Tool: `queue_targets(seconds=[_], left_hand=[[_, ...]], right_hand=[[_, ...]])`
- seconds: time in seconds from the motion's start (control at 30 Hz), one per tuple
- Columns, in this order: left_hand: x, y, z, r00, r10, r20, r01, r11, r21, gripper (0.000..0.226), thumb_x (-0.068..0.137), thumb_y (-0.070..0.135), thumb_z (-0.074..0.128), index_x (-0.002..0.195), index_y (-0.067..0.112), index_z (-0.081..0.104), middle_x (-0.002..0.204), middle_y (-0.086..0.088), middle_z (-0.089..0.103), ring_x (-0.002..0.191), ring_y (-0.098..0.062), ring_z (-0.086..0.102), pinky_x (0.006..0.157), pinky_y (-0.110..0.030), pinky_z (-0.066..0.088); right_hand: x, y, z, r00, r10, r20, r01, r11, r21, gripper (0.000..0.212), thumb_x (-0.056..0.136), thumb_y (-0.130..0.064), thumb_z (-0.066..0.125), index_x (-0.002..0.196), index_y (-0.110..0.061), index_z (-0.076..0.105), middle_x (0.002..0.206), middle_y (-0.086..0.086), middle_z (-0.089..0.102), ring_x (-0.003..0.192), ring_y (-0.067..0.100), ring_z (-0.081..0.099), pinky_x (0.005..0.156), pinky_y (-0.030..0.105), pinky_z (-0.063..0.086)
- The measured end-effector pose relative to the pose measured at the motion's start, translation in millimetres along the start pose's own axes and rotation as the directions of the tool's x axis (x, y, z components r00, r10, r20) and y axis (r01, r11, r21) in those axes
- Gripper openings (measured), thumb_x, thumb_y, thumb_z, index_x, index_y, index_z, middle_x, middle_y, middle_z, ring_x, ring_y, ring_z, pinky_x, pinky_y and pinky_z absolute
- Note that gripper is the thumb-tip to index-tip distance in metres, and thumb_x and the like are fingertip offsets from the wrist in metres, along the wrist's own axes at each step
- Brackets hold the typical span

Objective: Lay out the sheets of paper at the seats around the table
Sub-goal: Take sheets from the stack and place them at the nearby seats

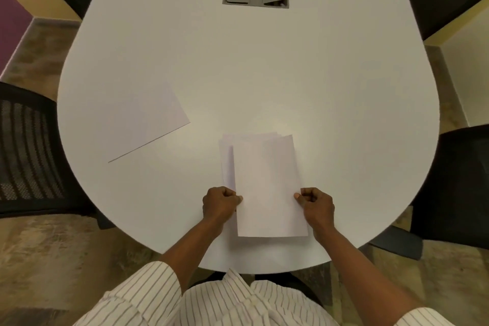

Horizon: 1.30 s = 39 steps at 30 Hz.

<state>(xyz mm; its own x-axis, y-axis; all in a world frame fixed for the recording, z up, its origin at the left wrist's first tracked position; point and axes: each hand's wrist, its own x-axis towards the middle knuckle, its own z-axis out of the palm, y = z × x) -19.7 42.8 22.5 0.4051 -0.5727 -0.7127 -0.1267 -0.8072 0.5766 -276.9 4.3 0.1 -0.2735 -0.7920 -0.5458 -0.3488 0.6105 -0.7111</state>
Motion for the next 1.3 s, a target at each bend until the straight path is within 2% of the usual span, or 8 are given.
queue_targets(seconds=[0.13, 0.27, 0.43, 0.67, 0.87, 0.97, 1.17, 1.3], left_hand=[[0.5, 5.6, 6.4, 0.994, 0.038, 0.105, -0.041, 0.999, 0.030, 0.015, 0.088, 0.019, 0.086, 0.079, 0.013, 0.076, 0.087, -0.006, 0.081, 0.085, -0.026, 0.080, 0.077, -0.031, 0.061], [-3.4, 17.7, 24.8, 0.975, 0.053, 0.214, -0.062, 0.997, 0.036, 0.015, 0.090, 0.019, 0.084, 0.080, 0.011, 0.076, 0.090, -0.008, 0.082, 0.087, -0.026, 0.081, 0.086, -0.036, 0.061], [-13.0, 40.0, 61.1, 0.948, 0.070, 0.311, -0.092, 0.994, 0.054, 0.019, 0.086, 0.019, 0.089, 0.089, 0.002, 0.080, 0.091, -0.007, 0.082, 0.079, -0.023, 0.080, 0.067, -0.024, 0.054], [-21.9, 71.8, 130.1, 0.937, 0.085, 0.340, -0.113, 0.992, 0.063, 0.022, 0.088, 0.021, 0.088, 0.086, 0.001, 0.079, 0.083, -0.009, 0.082, 0.062, -0.014, 0.072, 0.059, -0.021, 0.052], [-28.2, 97.0, 205.3, 0.944, 0.054, 0.325, -0.064, 0.998, 0.020, 0.018, 0.097, 0.020, 0.077, 0.087, 0.005, 0.079, 0.081, -0.007, 0.082, 0.064, -0.015, 0.071, 0.070, -0.030, 0.060], [-28.2, 111.2, 244.5, 0.952, 0.026, 0.304, -0.021, 1.000, -0.021, 0.019, 0.097, 0.021, 0.078, 0.087, 0.004, 0.078, 0.081, -0.008, 0.082, 0.062, -0.015, 0.071, 0.065, -0.027, 0.057], [-17.4, 141.4, 311.8, 0.954, -0.050, 0.295, 0.084, 0.991, -0.103, 0.020, 0.098, 0.020, 0.077, 0.083, 0.008, 0.073, 0.081, -0.009, 0.081, 0.061, -0.016, 0.071, 0.066, -0.030, 0.058], [-3.7, 159.9, 343.0, 0.948, -0.106, 0.301, 0.160, 0.974, -0.161, 0.018, 0.100, 0.020, 0.074, 0.094, 0.003, 0.077, 0.081, -0.009, 0.079, 0.062, -0.017, 0.070, 0.063, -0.028, 0.059]], right_hand=[[-1.7, 2.3, -20.5, 0.998, -0.003, -0.056, 0.004, 1.000, 0.010, 0.012, 0.093, -0.018, 0.085, 0.100, -0.018, 0.076, 0.090, 0.001, 0.074, 0.084, 0.017, 0.066, 0.075, 0.025, 0.051], [5.6, 1.8, -53.0, 0.994, -0.006, -0.109, 0.007, 1.000, 0.011, 0.012, 0.092, -0.018, 0.085, 0.101, -0.015, 0.077, 0.090, 0.004, 0.074, 0.082, 0.019, 0.066, 0.077, 0.029, 0.052], [29.8, -5.3, -94.1, 0.991, -0.031, -0.130, 0.028, 0.999, -0.025, 0.012, 0.093, -0.017, 0.085, 0.102, -0.013, 0.078, 0.088, 0.004, 0.074, 0.082, 0.019, 0.065, 0.071, 0.027, 0.052], [92.5, -16.9, -150.4, 0.993, -0.088, -0.080, 0.075, 0.985, -0.152, 0.014, 0.092, -0.019, 0.085, 0.103, -0.013, 0.079, 0.091, 0.002, 0.075, 0.084, 0.021, 0.068, 0.074, 0.030, 0.054], [165.7, -35.5, -202.4, 0.989, -0.148, -0.017, 0.137, 0.950, -0.279, 0.016, 0.092, -0.020, 0.085, 0.106, -0.014, 0.080, 0.089, -0.004, 0.074, 0.088, 0.023, 0.069, 0.079, 0.034, 0.054], [208.6, -47.4, -221.1, 0.980, -0.197, 0.027, 0.192, 0.910, -0.368, 0.017, 0.092, -0.023, 0.086, 0.106, -0.014, 0.081, 0.095, 0.002, 0.077, 0.091, 0.025, 0.071, 0.085, 0.040, 0.059], [286.6, -63.6, -243.5, 0.951, -0.274, 0.141, 0.307, 0.800, -0.516, 0.014, 0.091, -0.025, 0.085, 0.102, -0.017, 0.080, 0.091, 0.000, 0.075, 0.092, 0.025, 0.070, 0.082, 0.037, 0.057], [327.0, -71.7, -248.0, 0.935, -0.305, 0.184, 0.354, 0.744, -0.567, 0.016, 0.090, -0.025, 0.086, 0.104, -0.018, 0.080, 0.093, -0.002, 0.073, 0.095, 0.024, 0.069, 0.082, 0.035, 0.054]])
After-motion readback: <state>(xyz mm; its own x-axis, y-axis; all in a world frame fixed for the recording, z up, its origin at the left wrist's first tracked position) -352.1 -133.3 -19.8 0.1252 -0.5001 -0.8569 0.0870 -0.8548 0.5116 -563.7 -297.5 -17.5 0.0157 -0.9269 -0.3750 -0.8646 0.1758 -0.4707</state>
